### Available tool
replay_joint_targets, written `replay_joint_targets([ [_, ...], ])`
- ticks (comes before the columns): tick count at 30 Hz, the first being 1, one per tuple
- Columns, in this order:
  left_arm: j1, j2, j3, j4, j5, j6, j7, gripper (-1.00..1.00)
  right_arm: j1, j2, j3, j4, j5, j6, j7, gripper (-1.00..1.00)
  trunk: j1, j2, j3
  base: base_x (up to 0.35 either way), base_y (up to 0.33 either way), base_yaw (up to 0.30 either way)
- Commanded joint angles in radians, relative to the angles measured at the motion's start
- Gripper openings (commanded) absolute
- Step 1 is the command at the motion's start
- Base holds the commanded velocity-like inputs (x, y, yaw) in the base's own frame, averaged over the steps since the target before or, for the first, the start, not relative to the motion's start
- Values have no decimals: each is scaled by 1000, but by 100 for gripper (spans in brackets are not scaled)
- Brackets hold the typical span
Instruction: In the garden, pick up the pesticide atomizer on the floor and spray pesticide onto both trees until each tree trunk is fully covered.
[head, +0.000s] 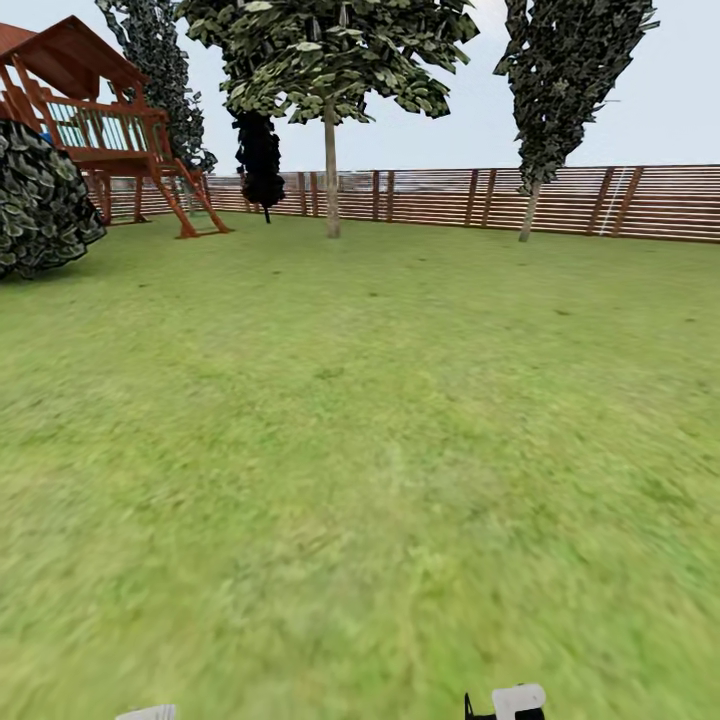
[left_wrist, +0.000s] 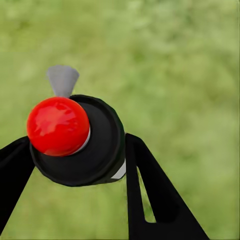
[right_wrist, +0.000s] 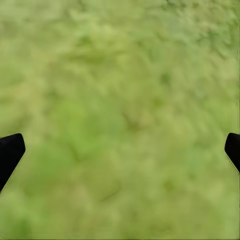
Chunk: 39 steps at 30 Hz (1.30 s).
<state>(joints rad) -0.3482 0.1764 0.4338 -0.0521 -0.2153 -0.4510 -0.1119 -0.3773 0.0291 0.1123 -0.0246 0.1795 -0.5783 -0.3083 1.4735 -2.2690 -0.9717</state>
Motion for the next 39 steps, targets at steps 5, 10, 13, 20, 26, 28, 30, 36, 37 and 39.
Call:
replay_joint_targets([
  [5,0,0,0,0,0,1,0,-100,0,0,0,0,0,0,0,100,0,0,0,338,0,0],
  [10,0,0,0,0,1,1,0,-100,0,0,0,0,0,0,0,100,0,0,0,338,0,0],
  [13,0,0,1,0,1,0,0,-100,0,0,0,0,0,0,0,100,0,0,0,338,0,0],
  [20,0,0,1,0,1,1,0,-100,0,0,0,0,0,0,0,100,0,0,0,338,22,0],
  [26,0,0,2,0,1,1,0,-100,0,0,0,0,0,0,0,100,0,0,0,338,86,0],
  [28,0,1,3,0,1,1,1,-100,0,0,0,0,0,0,0,100,0,0,0,338,90,0],
  [30,0,1,3,0,1,1,1,-100,0,0,0,0,0,0,0,100,0,0,0,338,90,0],
  [36,0,3,3,0,1,0,0,-100,0,0,0,0,0,0,0,100,0,0,0,338,88,0],
  [37,0,3,3,0,1,1,0,-100,0,0,0,0,0,0,0,100,0,0,0,338,88,0],
  [39,0,2,3,0,1,1,0,-100,0,0,0,0,0,0,0,100,0,0,0,338,88,0],
])
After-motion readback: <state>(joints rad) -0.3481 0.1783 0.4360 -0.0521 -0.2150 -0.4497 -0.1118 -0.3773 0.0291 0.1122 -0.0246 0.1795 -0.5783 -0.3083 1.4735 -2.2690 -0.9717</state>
